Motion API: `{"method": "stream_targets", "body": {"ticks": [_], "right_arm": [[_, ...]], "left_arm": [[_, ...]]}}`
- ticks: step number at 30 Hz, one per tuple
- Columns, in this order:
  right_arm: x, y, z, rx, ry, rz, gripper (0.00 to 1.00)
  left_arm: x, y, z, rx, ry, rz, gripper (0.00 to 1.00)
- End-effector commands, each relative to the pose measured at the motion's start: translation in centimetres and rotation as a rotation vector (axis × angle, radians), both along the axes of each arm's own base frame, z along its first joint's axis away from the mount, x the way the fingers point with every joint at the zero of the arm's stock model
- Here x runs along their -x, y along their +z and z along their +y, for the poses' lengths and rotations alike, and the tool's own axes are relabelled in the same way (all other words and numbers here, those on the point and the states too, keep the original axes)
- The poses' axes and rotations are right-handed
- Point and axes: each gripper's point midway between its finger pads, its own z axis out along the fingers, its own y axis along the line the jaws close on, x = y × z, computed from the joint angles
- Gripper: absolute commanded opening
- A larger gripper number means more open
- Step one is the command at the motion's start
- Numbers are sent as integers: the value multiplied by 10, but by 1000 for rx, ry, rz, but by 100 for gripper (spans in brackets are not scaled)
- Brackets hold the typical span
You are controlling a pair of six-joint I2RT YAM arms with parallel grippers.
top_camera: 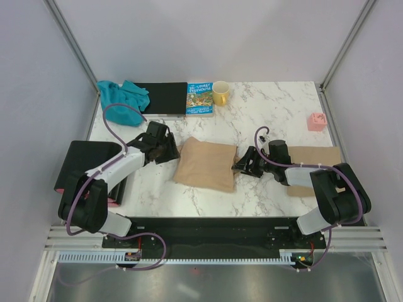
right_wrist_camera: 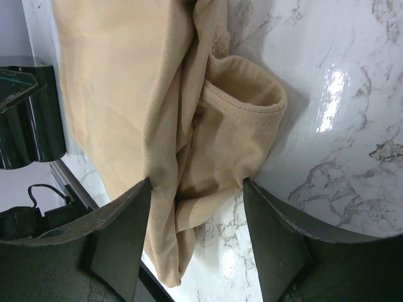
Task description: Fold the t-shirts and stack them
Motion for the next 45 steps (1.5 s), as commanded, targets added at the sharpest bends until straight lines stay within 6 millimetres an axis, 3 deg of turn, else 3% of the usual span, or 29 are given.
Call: {"method": "stream_targets", "body": {"ticks": [1,9,18,27,31,39,45], "right_arm": [[10,-25,-8,68,-8,55,69],[6,-24,-6,61,-1,44,69],[7,-29,-3,51,14,57,70],[18,-31,-5,54,25,40,70],[13,-30,-1,38,22,31,70],[10,-47,8,62,34,83,70],[11,-57,16,80,47,106,69]], "left_arm": [[-6,-4,-11,34,-44,19,60],[-7,-44,-25,65,-85,102,59],[2,-66,-24,54,-92,164,59],[4,-68,-28,72,-117,170,59],[4,-69,-34,95,-133,180,58],[8,-69,-31,89,-130,174,57],[8,-70,-40,134,-155,190,56]]}}
